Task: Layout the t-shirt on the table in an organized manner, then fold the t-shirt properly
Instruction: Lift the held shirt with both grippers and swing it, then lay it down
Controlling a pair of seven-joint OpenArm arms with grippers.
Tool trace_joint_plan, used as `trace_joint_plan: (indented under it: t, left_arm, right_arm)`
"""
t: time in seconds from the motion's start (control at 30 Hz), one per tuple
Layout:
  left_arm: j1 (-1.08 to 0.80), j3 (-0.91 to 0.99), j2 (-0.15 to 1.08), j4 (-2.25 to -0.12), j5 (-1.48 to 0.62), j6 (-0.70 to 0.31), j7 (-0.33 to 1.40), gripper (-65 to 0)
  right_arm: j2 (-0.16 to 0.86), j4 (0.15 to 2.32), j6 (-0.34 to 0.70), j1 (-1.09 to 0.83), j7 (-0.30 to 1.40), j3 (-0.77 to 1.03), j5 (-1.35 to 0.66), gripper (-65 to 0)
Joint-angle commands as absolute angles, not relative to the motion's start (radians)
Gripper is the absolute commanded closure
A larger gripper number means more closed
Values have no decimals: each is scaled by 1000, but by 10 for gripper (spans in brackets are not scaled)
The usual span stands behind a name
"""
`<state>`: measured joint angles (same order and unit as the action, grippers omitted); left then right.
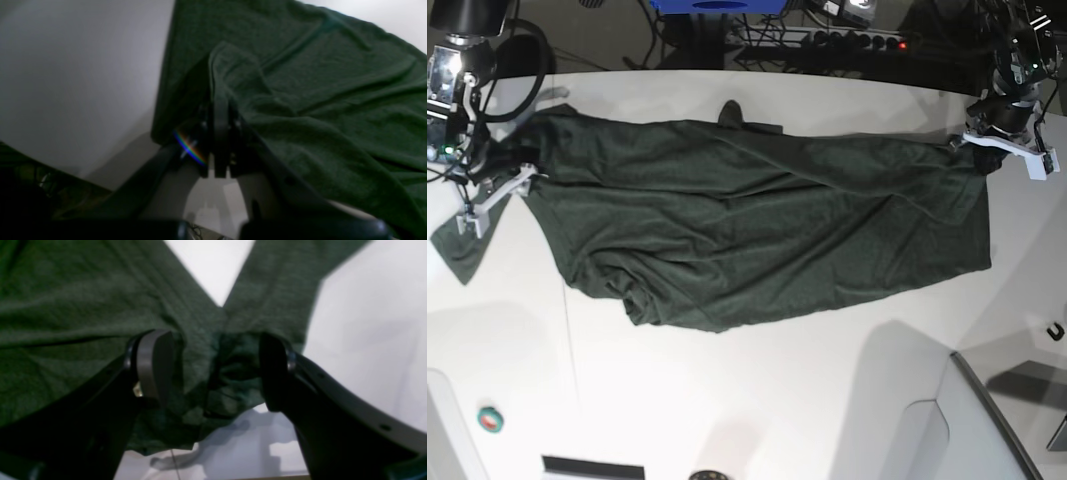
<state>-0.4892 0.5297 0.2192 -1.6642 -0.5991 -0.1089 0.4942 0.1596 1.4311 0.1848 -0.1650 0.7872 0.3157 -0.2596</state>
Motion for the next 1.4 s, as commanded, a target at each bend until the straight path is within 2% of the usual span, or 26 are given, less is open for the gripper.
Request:
trace_joint_plan:
  t: [0.0,0.3,0.5,0.7,0.8,0.93,1.27,1.37]
  left_arm:
    - [-493,538,231,-1676,-604,-116,475,0]
    - [-493,538,231,-1676,-604,-116,475,0]
    - [-490,532,231,-1676,-604,-116,475,0]
    - [-469,530,249,-1682,-602,-116,475,0]
    - [-427,530,288,-1695,-602,-116,506,0]
    - [-308,538,337,-1742,-604,-116,673,0]
    - [81,539,355,-1813,-604,-116,934,0]
    - [139,539,357,-1851,-604,-116,986,0]
  right_arm:
    - [176,1448,191,-160,776,321,-259,-372]
    - [173,1443,191,-171,783,303,-260,-360]
    - [173,1442,191,-193,783,203,-263,-185]
    - [176,1475,191,-189,783,211,-265,0]
    - [185,1566,191,-194,791,213,-260,-8]
    - [222,1696,189,-165,897,246,-260,-8]
    - [294,1952,189,-27,1136,260,-260,-8]
    - [306,1988,189,-35,1176,260,-260,-8]
